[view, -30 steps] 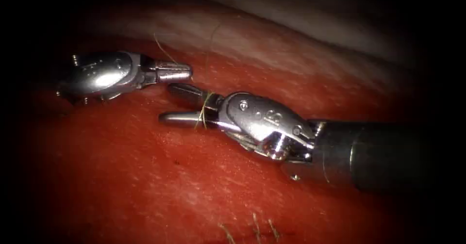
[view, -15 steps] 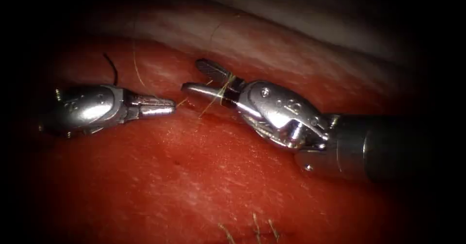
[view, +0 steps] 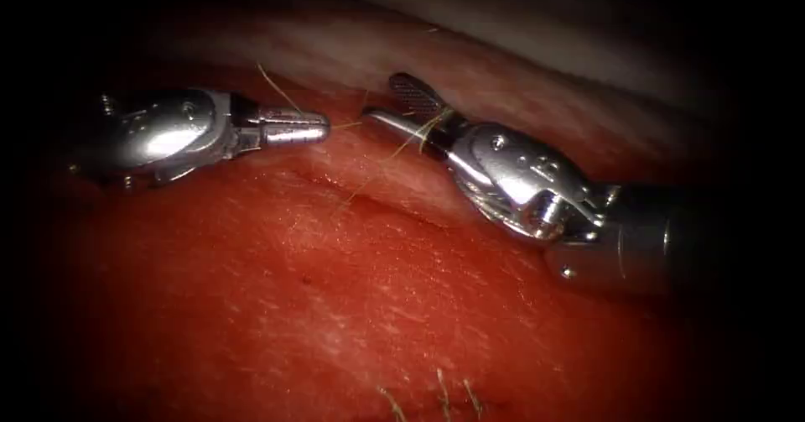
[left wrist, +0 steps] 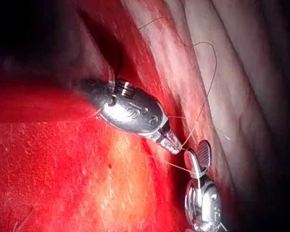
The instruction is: Wound Closure
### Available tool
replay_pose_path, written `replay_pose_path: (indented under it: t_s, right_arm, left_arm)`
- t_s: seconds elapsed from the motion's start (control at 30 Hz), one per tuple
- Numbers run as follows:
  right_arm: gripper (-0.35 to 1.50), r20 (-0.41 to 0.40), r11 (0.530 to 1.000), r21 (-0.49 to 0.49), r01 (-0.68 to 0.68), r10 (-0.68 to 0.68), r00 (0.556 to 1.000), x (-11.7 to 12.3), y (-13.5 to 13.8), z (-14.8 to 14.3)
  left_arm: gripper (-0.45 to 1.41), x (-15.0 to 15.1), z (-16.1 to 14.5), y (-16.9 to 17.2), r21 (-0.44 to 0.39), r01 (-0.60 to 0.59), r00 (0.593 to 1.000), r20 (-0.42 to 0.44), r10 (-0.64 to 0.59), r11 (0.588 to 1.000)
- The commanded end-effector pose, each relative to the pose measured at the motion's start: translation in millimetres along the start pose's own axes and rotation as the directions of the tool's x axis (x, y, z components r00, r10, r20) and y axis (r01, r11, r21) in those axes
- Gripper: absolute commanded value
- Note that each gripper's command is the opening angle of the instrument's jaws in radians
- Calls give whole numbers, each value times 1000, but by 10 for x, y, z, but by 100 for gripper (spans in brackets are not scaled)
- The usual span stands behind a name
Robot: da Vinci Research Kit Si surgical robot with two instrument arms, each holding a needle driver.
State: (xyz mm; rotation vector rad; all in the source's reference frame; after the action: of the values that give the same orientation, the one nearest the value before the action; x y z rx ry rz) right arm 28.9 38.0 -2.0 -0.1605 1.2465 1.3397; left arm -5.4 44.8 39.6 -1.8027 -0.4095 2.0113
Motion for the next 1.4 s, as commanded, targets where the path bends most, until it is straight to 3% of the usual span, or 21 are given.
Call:
replay_pose_path:
  t_s: [0.03,0.33,0.6,0.7,1.4]
  right_arm:
    - [56,0,1000,4,-3,3,1000,-4,-2,14]
    - [52,15,1000,-3,-20,20,1000,-15,8,26]
    - [47,27,998,-37,-55,56,998,-21,22,27]
    - [59,25,993,-66,-94,96,995,-25,29,29]
    - [59,11,974,-64,-218,219,976,-43,41,49]
  left_arm:
    - [-35,-8,6,0,0,2,1000,0,-2,1000]
    - [-35,-10,0,-13,17,2,1000,3,-2,1000]
    - [-35,-8,16,-24,35,5,1000,3,-5,999]
    - [-35,-8,23,-30,43,5,1000,3,-5,999]
    - [-35,-13,29,-33,44,1,1000,4,-1,999]
